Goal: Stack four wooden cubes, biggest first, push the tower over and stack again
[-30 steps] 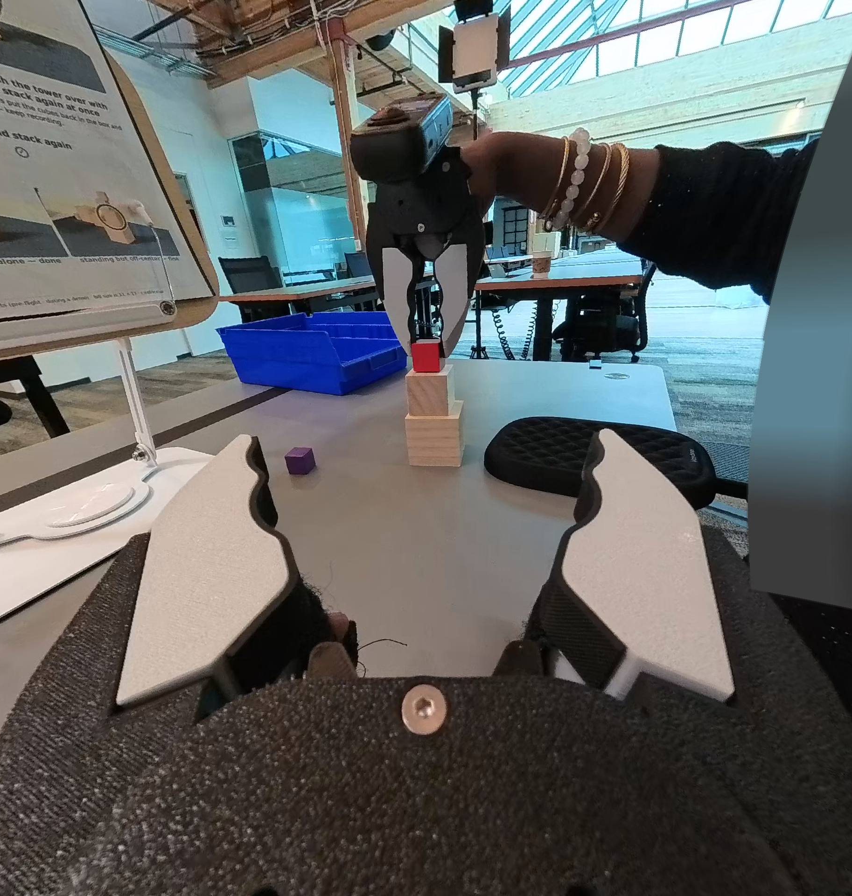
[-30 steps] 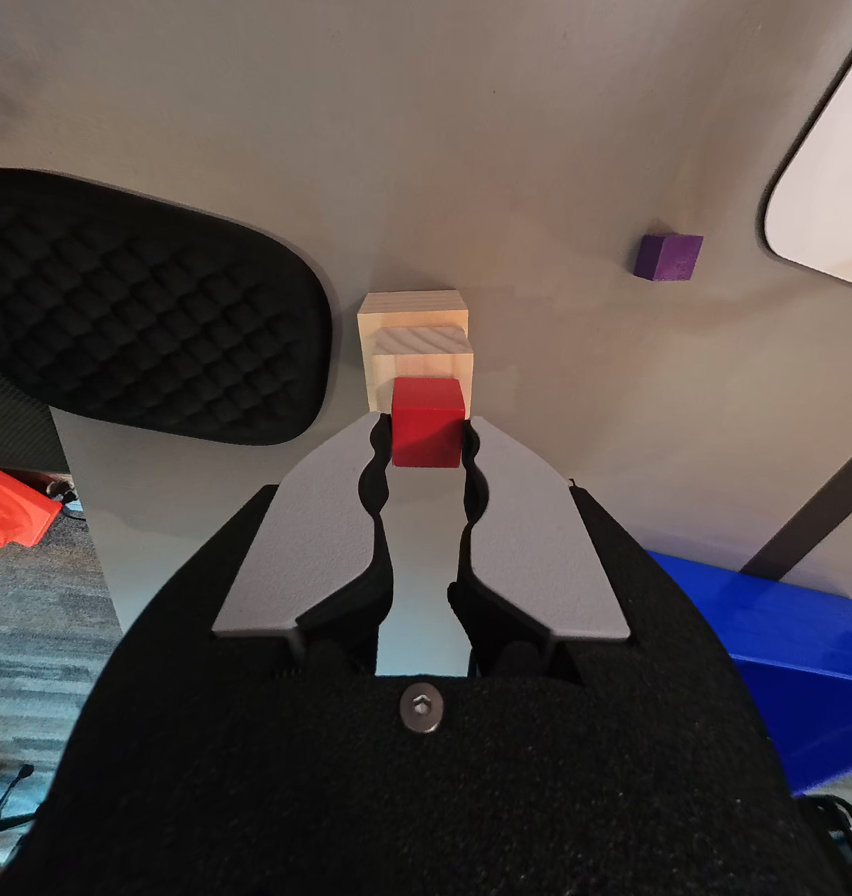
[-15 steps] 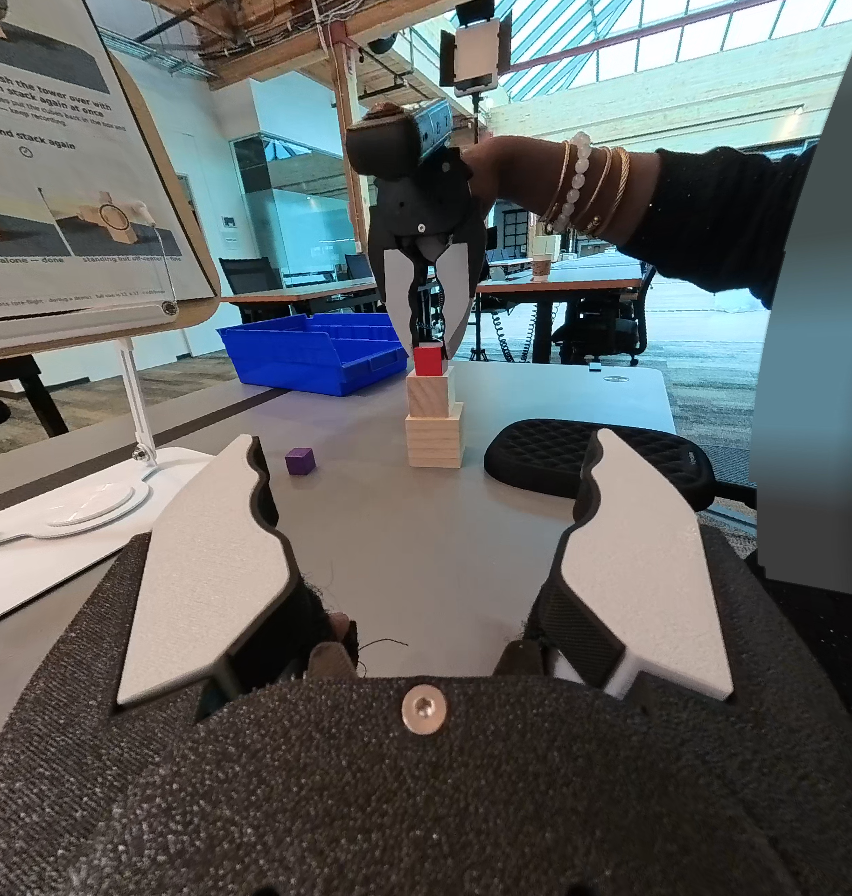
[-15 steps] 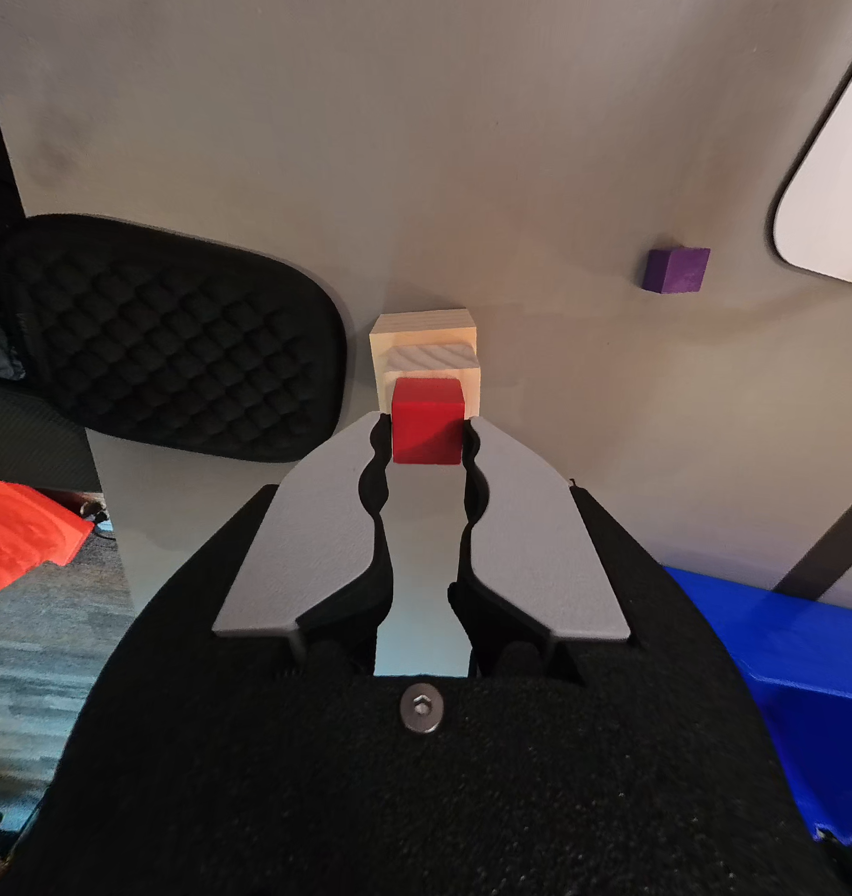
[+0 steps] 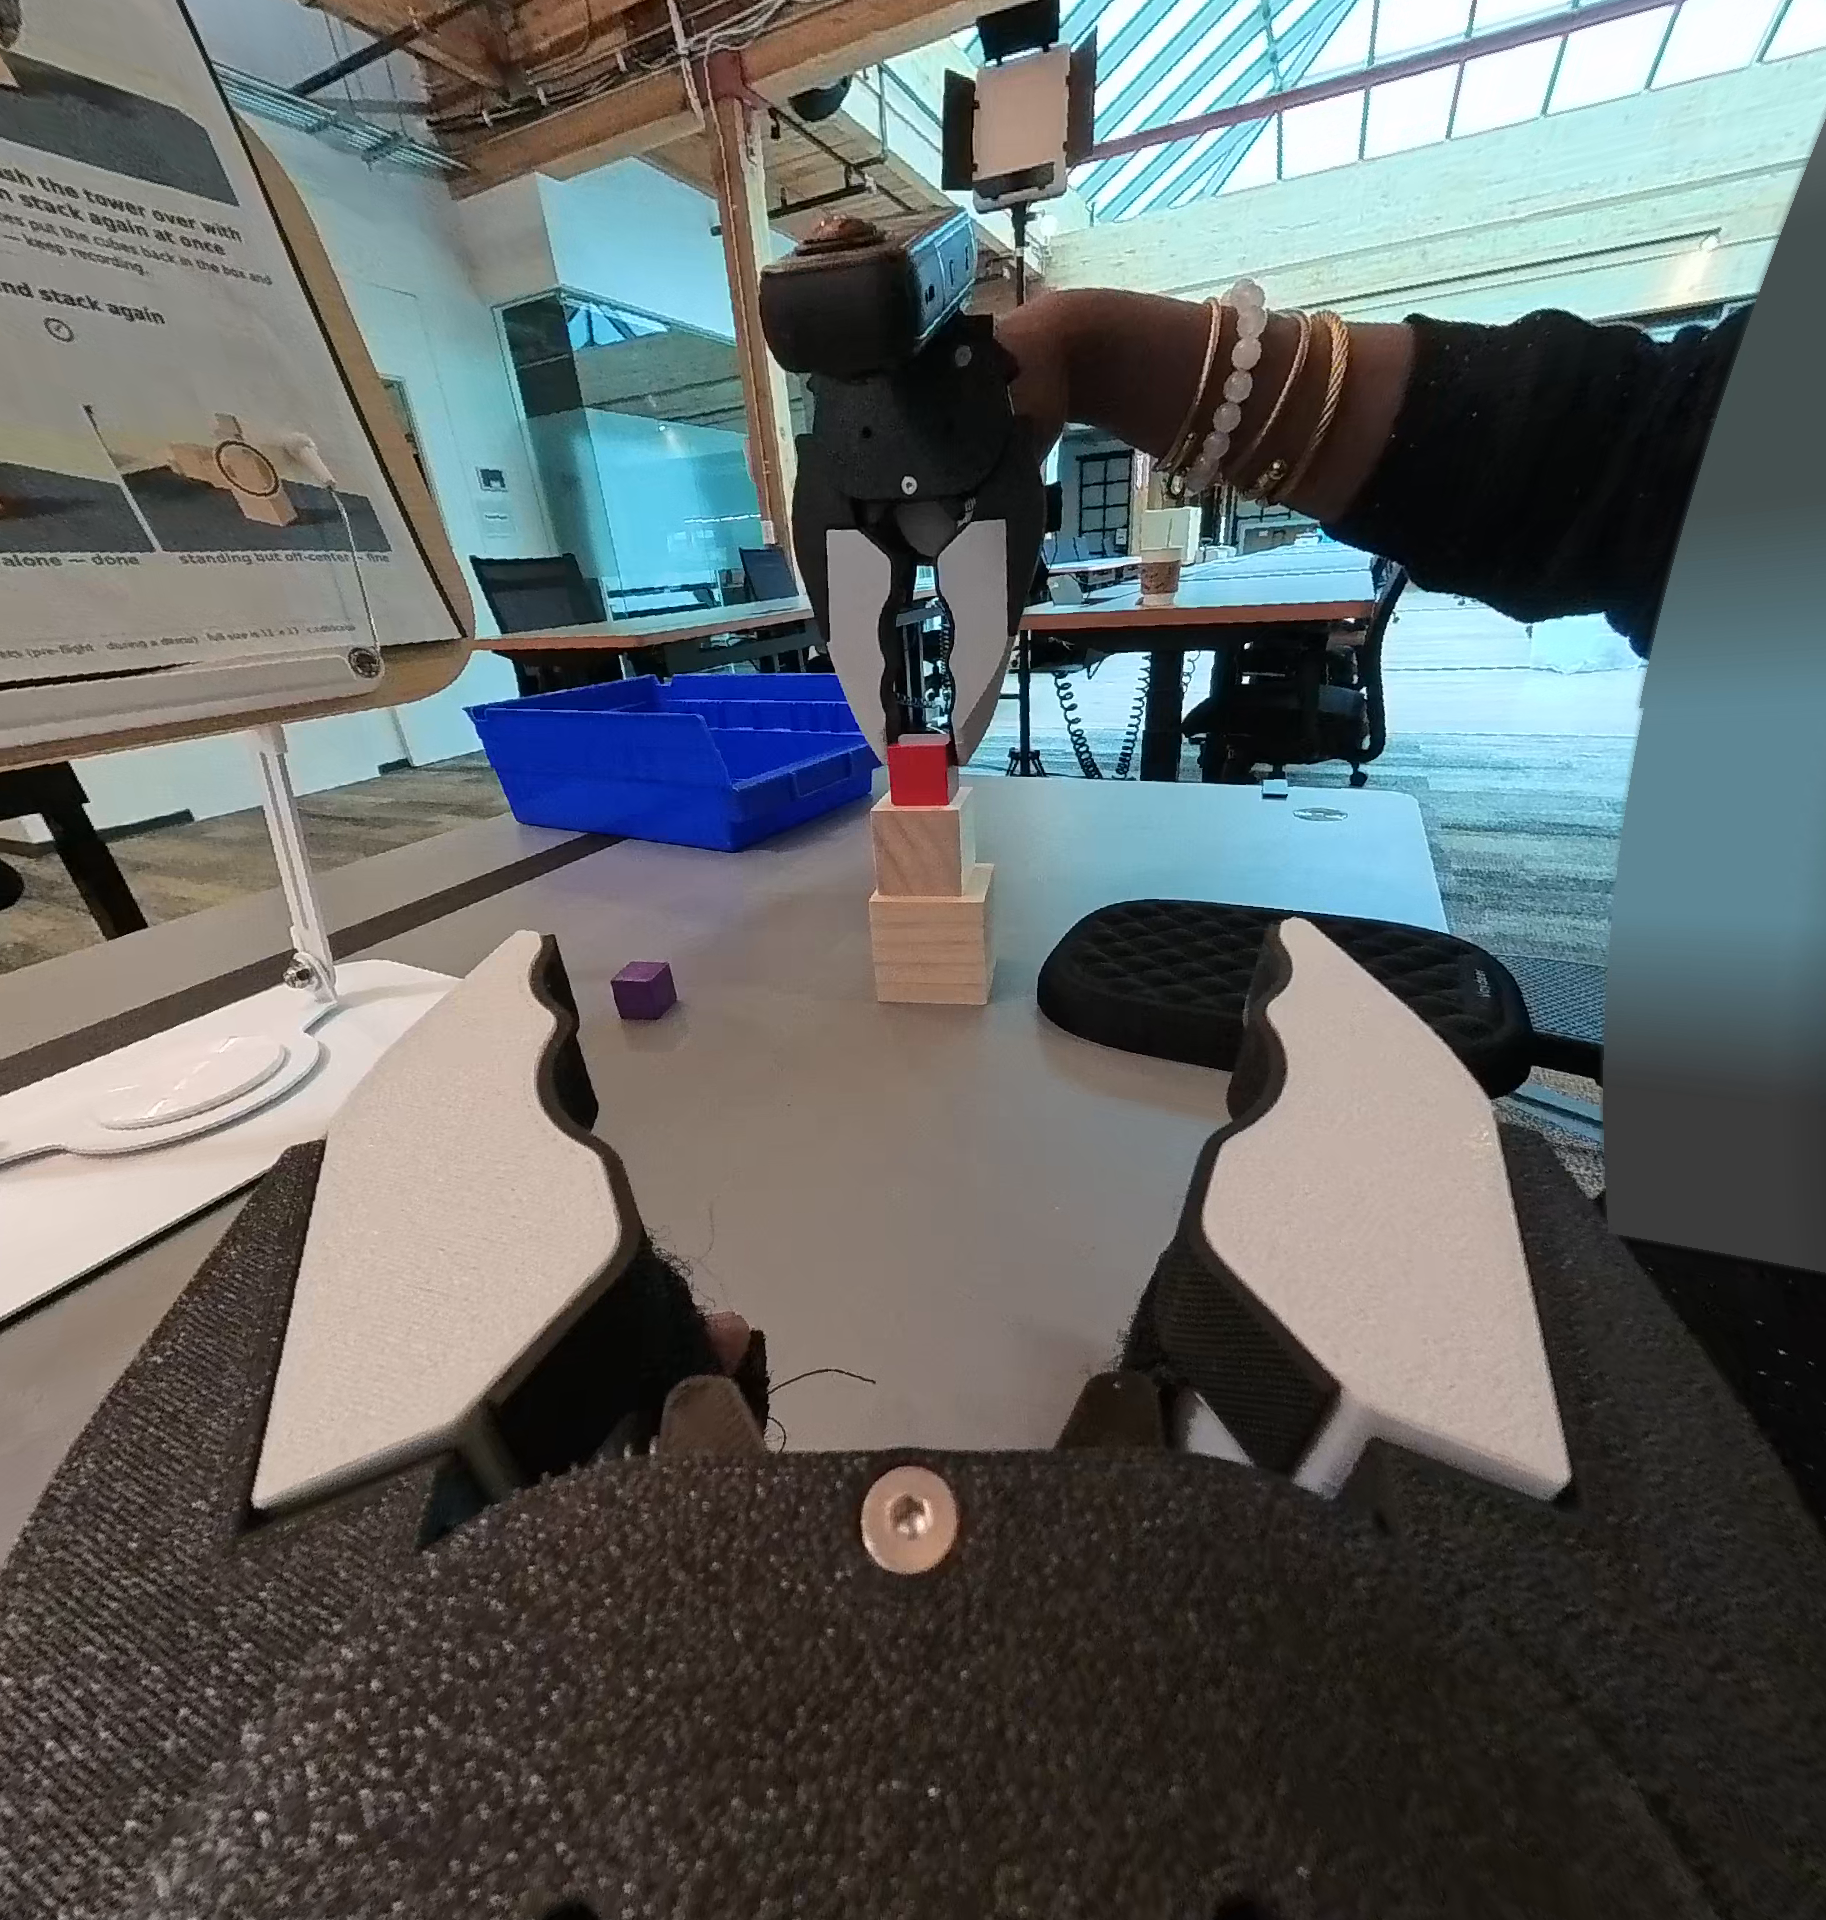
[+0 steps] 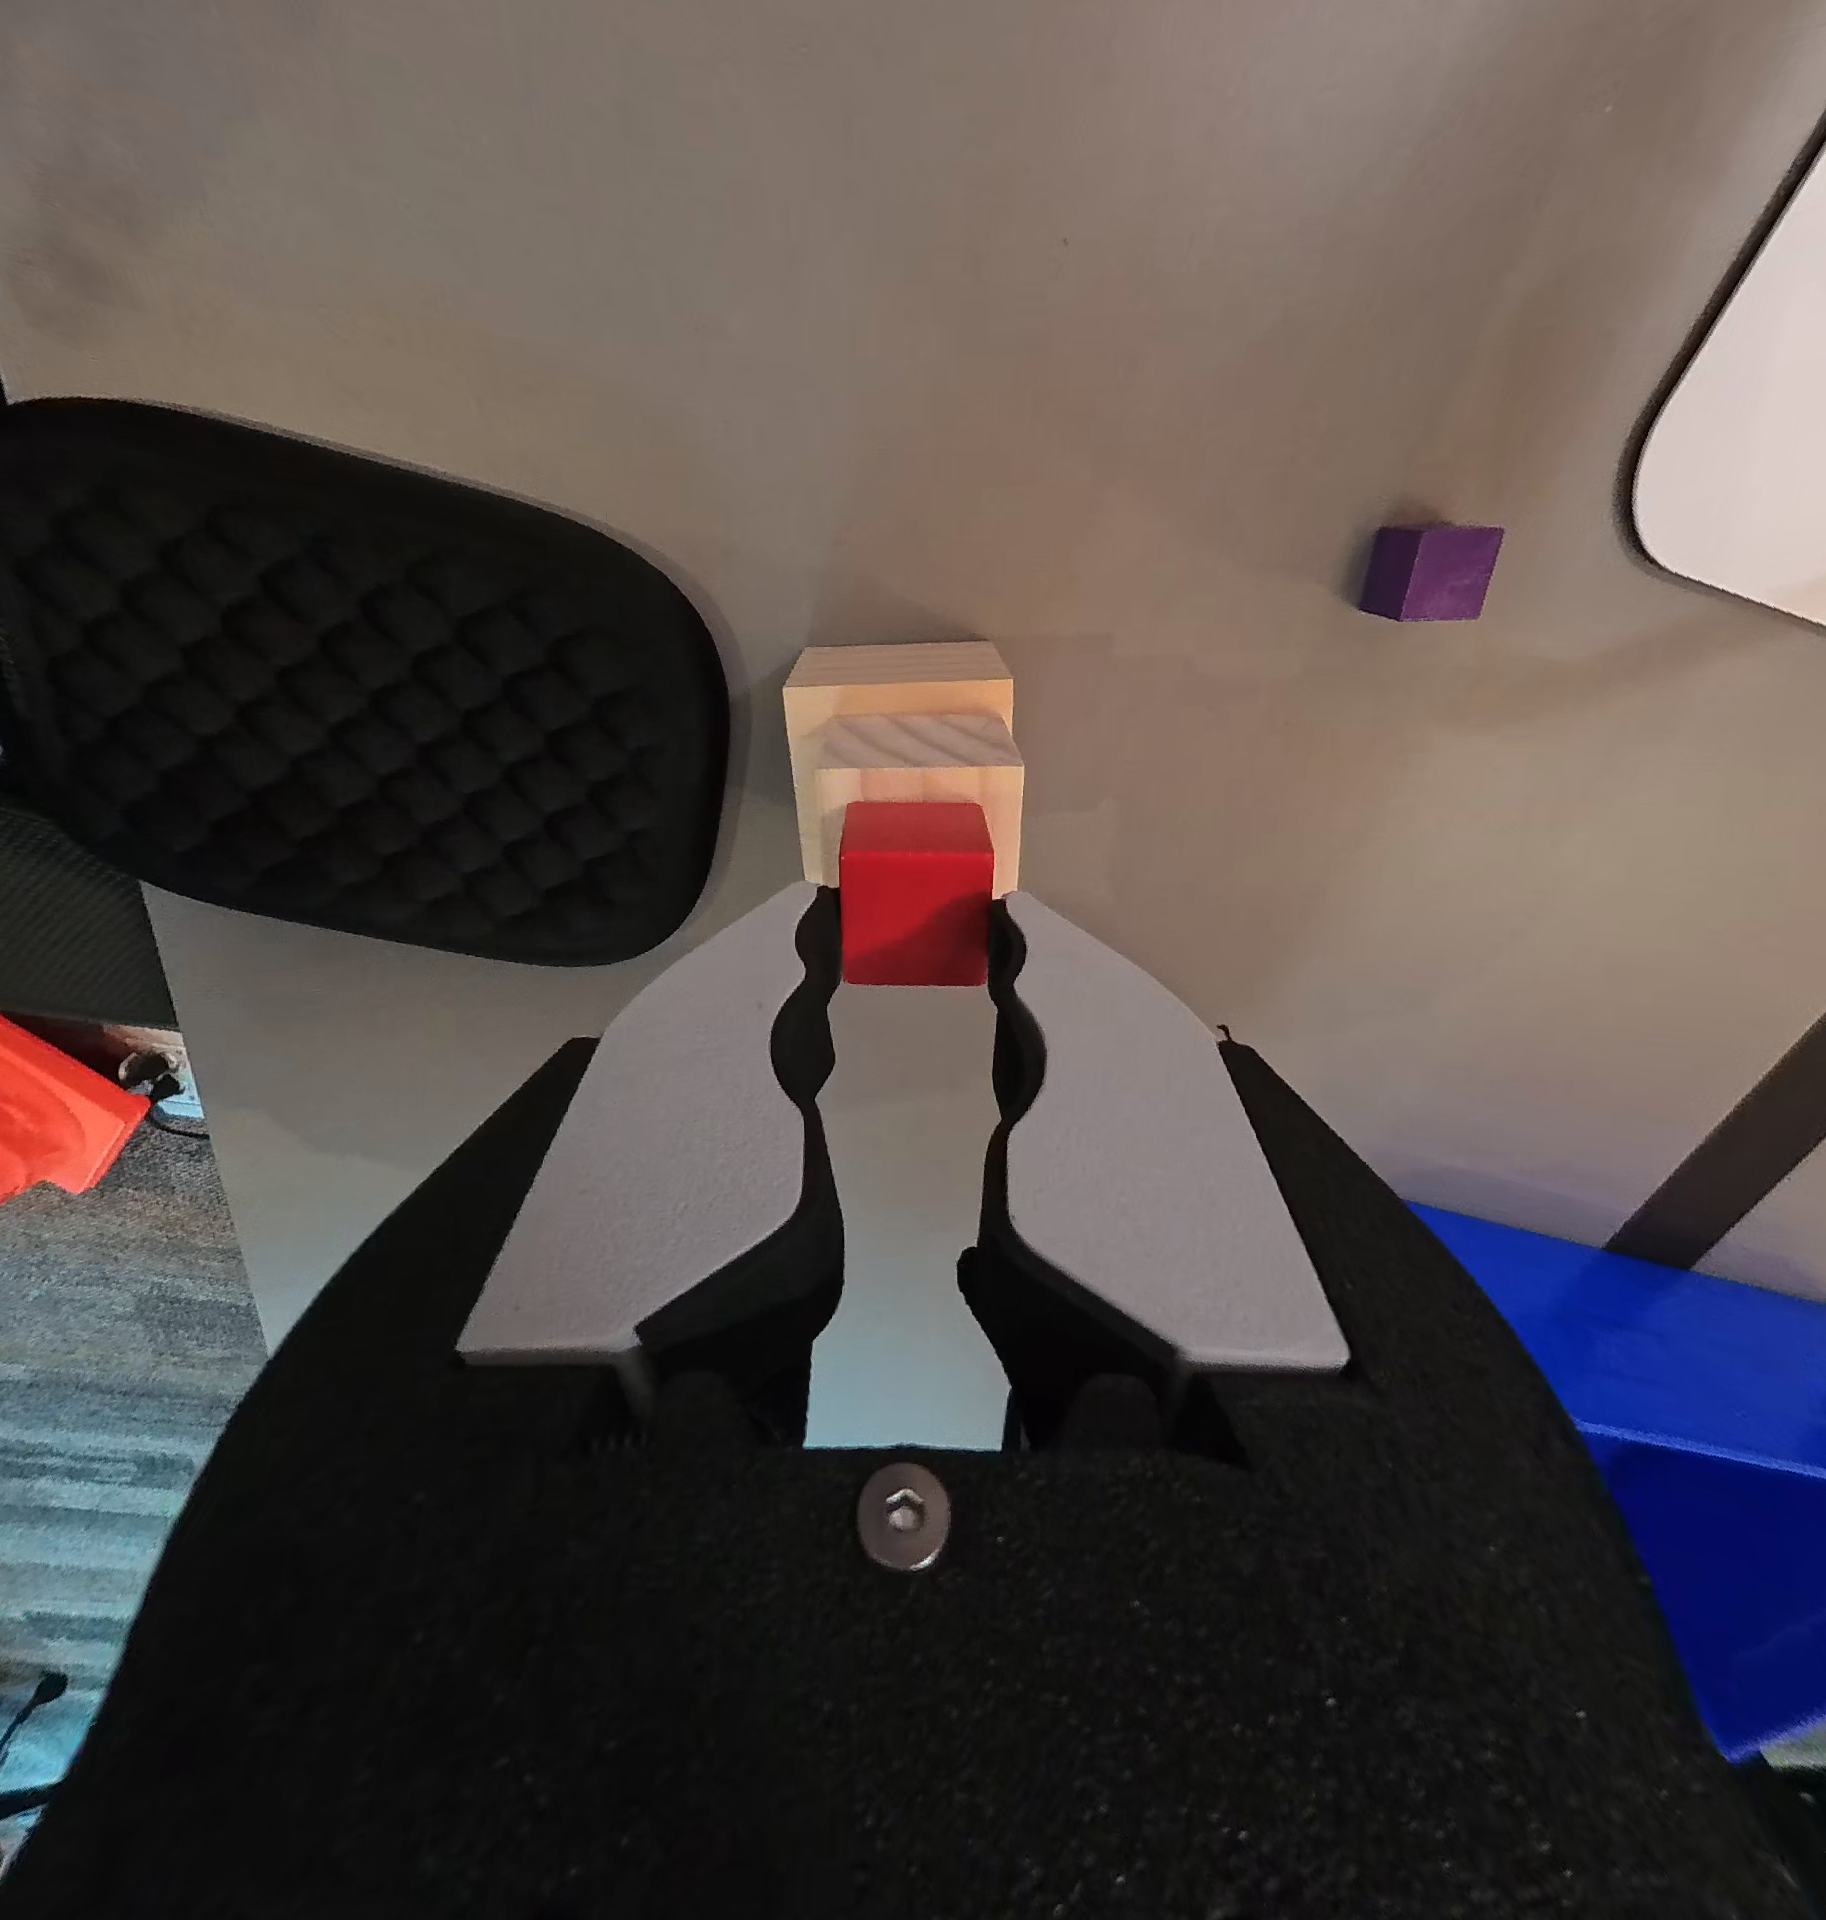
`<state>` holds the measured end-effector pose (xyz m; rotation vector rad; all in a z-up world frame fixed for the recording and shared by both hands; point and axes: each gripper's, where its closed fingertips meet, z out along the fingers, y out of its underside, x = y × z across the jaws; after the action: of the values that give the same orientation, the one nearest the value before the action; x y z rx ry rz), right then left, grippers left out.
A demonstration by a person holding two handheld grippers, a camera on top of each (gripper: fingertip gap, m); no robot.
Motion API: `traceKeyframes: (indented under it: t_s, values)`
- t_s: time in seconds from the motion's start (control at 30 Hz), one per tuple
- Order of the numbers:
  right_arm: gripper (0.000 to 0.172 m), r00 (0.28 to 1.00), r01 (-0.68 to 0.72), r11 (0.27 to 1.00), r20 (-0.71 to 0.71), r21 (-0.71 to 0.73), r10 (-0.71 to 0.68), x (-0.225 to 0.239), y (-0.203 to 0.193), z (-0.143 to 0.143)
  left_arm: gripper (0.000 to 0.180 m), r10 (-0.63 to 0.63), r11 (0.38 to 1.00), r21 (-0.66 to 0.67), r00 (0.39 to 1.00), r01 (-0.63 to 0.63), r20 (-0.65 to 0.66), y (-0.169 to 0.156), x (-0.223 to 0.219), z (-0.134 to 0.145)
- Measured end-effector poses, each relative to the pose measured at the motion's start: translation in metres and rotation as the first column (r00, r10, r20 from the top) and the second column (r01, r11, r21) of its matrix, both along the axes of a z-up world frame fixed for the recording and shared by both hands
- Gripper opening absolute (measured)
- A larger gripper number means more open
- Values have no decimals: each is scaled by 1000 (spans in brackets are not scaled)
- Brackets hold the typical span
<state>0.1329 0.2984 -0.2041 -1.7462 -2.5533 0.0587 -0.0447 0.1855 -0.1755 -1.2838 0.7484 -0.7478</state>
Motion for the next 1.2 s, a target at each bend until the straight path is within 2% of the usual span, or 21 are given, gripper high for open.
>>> traceKeyframes:
  t_s: [0.27,0.43,0.53,0.87,1.03,1.2]
  values:
    - [33,998,18,1000,-54,-26,-20,-8,-3,10,121,-1,1000,0,1000,1,-1,0,0,0]
    - [41,991,32,998,-129,48,-25,-34,8,27,121,-1,1000,-2,1000,1,-7,-1,1,-1]
    - [43,991,3,994,-133,113,13,-59,21,27,121,0,1000,0,1000,0,-10,-1,1,-1]
    - [46,998,-63,988,36,138,58,-99,86,-41,121,-6,1000,-9,1000,6,-11,-1,2,-2]
    - [40,993,-57,994,107,92,47,-99,100,-69,121,-9,1000,-14,1000,8,-12,-1,2,-2]
    - [36,991,-30,997,135,73,20,-91,111,-85,121,-10,1000,-16,1000,9,-10,-1,2,-2]
